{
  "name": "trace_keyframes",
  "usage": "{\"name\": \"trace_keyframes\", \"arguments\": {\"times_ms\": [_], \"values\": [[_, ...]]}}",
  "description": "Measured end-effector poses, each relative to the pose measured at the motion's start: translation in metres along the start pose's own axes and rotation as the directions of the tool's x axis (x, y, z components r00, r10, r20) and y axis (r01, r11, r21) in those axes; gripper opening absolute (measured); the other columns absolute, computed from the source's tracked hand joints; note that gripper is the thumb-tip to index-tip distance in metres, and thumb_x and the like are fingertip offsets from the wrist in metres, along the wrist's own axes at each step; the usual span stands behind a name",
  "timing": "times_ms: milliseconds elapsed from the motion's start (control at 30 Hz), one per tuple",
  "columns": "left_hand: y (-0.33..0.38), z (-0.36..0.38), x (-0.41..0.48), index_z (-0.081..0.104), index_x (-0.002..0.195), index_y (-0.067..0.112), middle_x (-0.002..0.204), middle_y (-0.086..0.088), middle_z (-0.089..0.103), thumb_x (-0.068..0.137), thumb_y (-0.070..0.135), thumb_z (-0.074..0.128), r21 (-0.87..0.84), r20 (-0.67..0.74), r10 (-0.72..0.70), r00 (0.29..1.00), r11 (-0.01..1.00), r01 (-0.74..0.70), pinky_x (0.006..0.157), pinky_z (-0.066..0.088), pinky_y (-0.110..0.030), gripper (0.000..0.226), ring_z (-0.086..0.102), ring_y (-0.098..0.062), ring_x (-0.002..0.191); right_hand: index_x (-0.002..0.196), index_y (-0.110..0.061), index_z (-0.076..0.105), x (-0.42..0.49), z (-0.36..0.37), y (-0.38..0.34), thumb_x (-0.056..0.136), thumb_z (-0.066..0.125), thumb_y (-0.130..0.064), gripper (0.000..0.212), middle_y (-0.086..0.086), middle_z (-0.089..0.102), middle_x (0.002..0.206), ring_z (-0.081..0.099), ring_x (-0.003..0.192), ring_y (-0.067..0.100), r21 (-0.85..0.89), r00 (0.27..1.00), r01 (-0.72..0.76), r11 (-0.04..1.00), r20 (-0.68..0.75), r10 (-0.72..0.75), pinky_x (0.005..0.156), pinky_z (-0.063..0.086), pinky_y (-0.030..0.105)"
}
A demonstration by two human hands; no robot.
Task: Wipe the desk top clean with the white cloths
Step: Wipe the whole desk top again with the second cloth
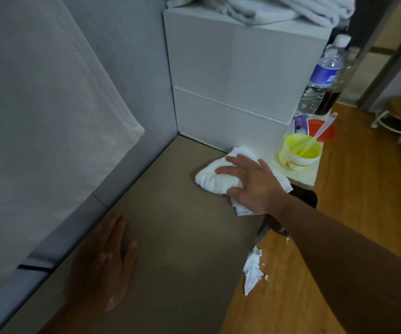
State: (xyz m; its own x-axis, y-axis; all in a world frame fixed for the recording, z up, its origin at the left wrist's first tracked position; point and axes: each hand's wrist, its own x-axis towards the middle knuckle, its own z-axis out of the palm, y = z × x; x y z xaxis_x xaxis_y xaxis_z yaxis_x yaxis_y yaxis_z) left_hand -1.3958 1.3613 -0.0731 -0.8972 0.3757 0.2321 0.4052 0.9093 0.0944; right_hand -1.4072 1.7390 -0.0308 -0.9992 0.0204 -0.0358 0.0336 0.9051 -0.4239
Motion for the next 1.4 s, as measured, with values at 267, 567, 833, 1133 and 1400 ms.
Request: {"name": "trace_keyframes", "arguments": {"times_ms": [267, 567, 833, 1133, 1400], "values": [[0.002, 0.000, 0.001, 0.057, 0.140, -0.003, 0.147, -0.024, 0.055, 0.098, 0.049, 0.033, -0.015, 0.005, -0.019, 1.000, 1.000, 0.019, 0.107, 0.047, -0.056, 0.071, 0.054, -0.046, 0.129, 0.137, -0.046, 0.058, -0.096, 0.059, -0.103, 0.084, 0.035, -0.062, 0.060, -0.005, 0.045, 0.160, 0.033, 0.152, 0.029, -0.045, 0.942, -0.255, 0.966, -0.236, 0.237, 0.121, 0.014, 0.066], [0.004, -0.002, -0.003, 0.062, 0.133, 0.002, 0.137, -0.021, 0.060, 0.095, 0.045, 0.038, -0.058, 0.000, -0.078, 0.997, 0.995, 0.078, 0.093, 0.051, -0.052, 0.063, 0.059, -0.045, 0.116, 0.126, -0.044, 0.071, -0.190, 0.122, -0.171, 0.091, 0.050, -0.063, 0.045, -0.003, 0.058, 0.150, 0.051, 0.141, 0.028, -0.161, 0.933, 0.164, 0.973, -0.295, -0.206, 0.109, 0.033, 0.061], [0.010, -0.005, -0.011, 0.059, 0.129, 0.003, 0.132, -0.021, 0.059, 0.090, 0.054, 0.041, -0.182, -0.014, -0.275, 0.961, 0.946, 0.268, 0.102, 0.050, -0.056, 0.067, 0.057, -0.044, 0.120, 0.148, -0.053, 0.040, -0.072, 0.051, -0.114, 0.086, 0.033, -0.064, 0.063, -0.015, 0.029, 0.166, 0.015, 0.156, 0.018, -0.069, 0.999, -0.040, 0.997, 0.015, 0.041, 0.125, 0.003, 0.060], [0.010, -0.019, -0.035, 0.063, 0.115, 0.009, 0.123, -0.016, 0.062, 0.092, 0.048, 0.044, -0.214, -0.034, -0.373, 0.927, 0.909, 0.358, 0.097, 0.051, -0.048, 0.049, 0.058, -0.038, 0.112, 0.152, -0.046, 0.035, 0.042, 0.041, -0.117, 0.100, 0.039, -0.044, 0.052, -0.004, 0.020, 0.169, 0.009, 0.157, 0.027, -0.050, 0.950, -0.312, 0.949, 0.010, 0.313, 0.119, 0.002, 0.072], [0.031, -0.032, -0.110, 0.071, 0.125, 0.007, 0.134, -0.023, 0.064, 0.095, 0.041, 0.048, -0.118, -0.059, -0.357, 0.932, 0.930, 0.349, 0.110, 0.044, -0.051, 0.051, 0.054, -0.041, 0.124, 0.157, -0.051, 0.025, -0.015, 0.056, -0.160, 0.103, 0.037, -0.050, 0.056, -0.004, 0.008, 0.173, 0.000, 0.159, 0.029, -0.177, 0.986, -0.069, 0.982, 0.140, 0.095, 0.120, 0.002, 0.072]]}}
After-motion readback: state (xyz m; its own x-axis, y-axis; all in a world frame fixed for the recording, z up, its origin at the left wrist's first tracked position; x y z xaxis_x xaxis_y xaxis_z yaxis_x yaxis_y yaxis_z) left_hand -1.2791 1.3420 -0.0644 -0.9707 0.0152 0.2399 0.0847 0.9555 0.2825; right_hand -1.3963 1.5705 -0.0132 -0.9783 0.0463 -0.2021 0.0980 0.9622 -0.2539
